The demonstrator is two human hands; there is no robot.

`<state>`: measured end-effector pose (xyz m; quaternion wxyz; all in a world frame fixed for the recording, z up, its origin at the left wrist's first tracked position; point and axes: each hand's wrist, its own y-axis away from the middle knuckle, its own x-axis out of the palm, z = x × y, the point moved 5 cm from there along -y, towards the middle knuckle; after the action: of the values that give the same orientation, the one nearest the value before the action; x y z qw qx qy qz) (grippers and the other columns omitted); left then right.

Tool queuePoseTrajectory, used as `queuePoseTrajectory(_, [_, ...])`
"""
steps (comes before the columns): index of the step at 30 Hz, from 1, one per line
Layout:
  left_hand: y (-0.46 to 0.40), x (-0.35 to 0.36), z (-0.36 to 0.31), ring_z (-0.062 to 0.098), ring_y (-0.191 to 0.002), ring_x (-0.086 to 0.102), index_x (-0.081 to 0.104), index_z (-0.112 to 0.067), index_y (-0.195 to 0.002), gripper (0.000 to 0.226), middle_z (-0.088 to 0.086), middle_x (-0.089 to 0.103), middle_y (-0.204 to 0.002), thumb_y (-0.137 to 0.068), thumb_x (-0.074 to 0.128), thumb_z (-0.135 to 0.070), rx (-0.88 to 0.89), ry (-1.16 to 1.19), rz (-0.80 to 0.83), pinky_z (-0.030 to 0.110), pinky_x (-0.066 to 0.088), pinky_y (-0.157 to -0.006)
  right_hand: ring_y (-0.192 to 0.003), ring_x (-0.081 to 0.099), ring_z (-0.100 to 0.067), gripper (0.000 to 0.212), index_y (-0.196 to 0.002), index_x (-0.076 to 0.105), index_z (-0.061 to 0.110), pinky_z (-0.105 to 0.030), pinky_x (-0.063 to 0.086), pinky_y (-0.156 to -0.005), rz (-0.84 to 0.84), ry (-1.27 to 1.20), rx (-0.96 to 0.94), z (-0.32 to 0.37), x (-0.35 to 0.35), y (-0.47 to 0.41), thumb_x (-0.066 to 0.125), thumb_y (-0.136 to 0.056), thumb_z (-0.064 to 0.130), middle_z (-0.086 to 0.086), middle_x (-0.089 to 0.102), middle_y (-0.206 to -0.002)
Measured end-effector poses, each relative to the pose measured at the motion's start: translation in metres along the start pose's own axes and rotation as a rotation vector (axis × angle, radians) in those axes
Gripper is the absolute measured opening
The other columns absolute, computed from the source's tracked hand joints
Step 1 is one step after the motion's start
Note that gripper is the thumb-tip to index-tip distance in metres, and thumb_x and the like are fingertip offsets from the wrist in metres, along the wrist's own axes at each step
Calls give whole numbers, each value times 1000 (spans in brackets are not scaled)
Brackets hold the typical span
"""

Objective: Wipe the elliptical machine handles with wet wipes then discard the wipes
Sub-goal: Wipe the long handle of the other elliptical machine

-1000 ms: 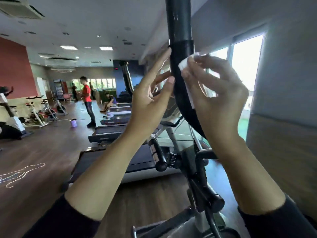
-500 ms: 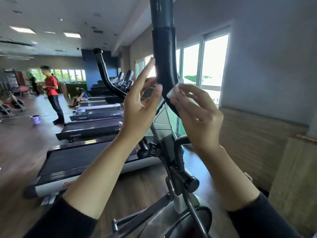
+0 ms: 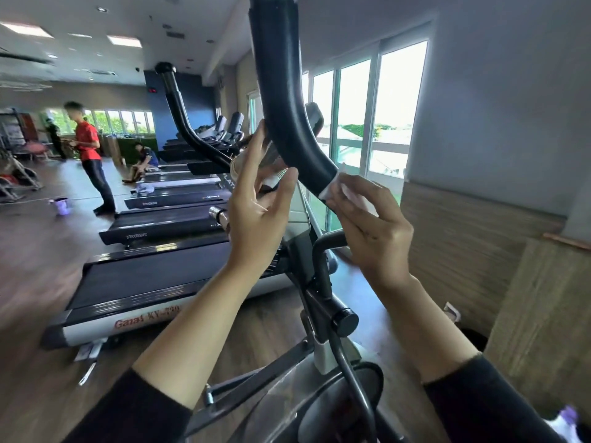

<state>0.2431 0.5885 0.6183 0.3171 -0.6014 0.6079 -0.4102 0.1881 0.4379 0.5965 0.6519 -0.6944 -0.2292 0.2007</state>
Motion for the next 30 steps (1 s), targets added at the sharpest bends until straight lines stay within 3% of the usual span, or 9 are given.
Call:
queuePoseTrajectory(5, [35,18,17,13,-100,66,26,-20,-147,70,10,51,-141,-90,65,-13,-24,-1,-68,52,55,-85,-91,63,-29,19,-96,72,-4,-35,51,-87,-5,51,12,-18,-12,25,69,-79,-12,-12,63,-103])
queuePoseTrajectory(10, [48,31,24,13,-108,66,31,-11,-147,67,7,54,-139,-90,66,-12,-82,55,-145,49,53,-92,-91,63,-33,15,-94,72,-4,-31,50,-87,-14,47,21,-11,-8,21,68,-80,-10,-18,66,-101])
queuePoseTrajectory(13, [50,36,27,8,-111,63,35,-8,-144,63,13,54,-137,-89,66,-9,-87,61,-171,43,52,-96,-91,63,-33,22,-100,71,0,-38,52,-85,-14,27,26,-23,-14,34,68,-81,-9,-17,65,-103])
queuePoseTrajectory(19, [52,38,29,22,-111,64,37,-23,-140,59,9,56,-135,-89,66,-18,-115,130,-170,56,53,-88,-93,62,-31,31,-107,67,6,-43,53,-85,1,23,116,-37,-20,57,69,-80,-9,-3,60,-107])
queuePoseTrajectory(21, [50,37,30,16,-109,65,37,-22,-140,59,8,57,-135,-89,67,-14,-145,138,-146,50,54,-90,-92,62,-31,32,-108,65,7,-40,53,-84,-11,50,66,-28,-19,48,70,-80,-8,-3,58,-107])
queuePoseTrajectory(24, [47,35,27,10,-106,65,38,-21,-137,58,5,57,-133,-89,66,-8,-168,144,-115,23,53,-87,-93,62,-29,33,-107,66,12,-40,53,-83,-10,73,38,-25,-17,45,70,-81,-7,-3,59,-107])
queuePoseTrajectory(26, [44,32,27,11,-105,66,39,-21,-136,56,6,57,-132,-89,66,-7,-166,167,-101,15,49,-85,-93,62,-31,36,-107,69,18,-46,52,-83,-10,29,132,-32,-18,52,68,-82,-8,-11,61,-107])
queuePoseTrajectory(28, [41,29,28,14,-105,67,41,-23,-134,53,5,58,-131,-90,65,-8,-169,188,-81,22,52,-88,-90,63,-31,40,-102,68,25,-48,50,-84,-19,-98,305,-36,-17,57,64,-83,-11,-18,61,-102])
queuePoseTrajectory(30, [36,26,30,16,-103,67,43,-31,-129,50,-1,59,-127,-90,65,-8,-163,217,-59,31,54,-90,-91,63,-14,27,-97,66,7,-32,49,-87,-13,-106,394,-36,-15,62,60,-83,-15,-1,61,-104])
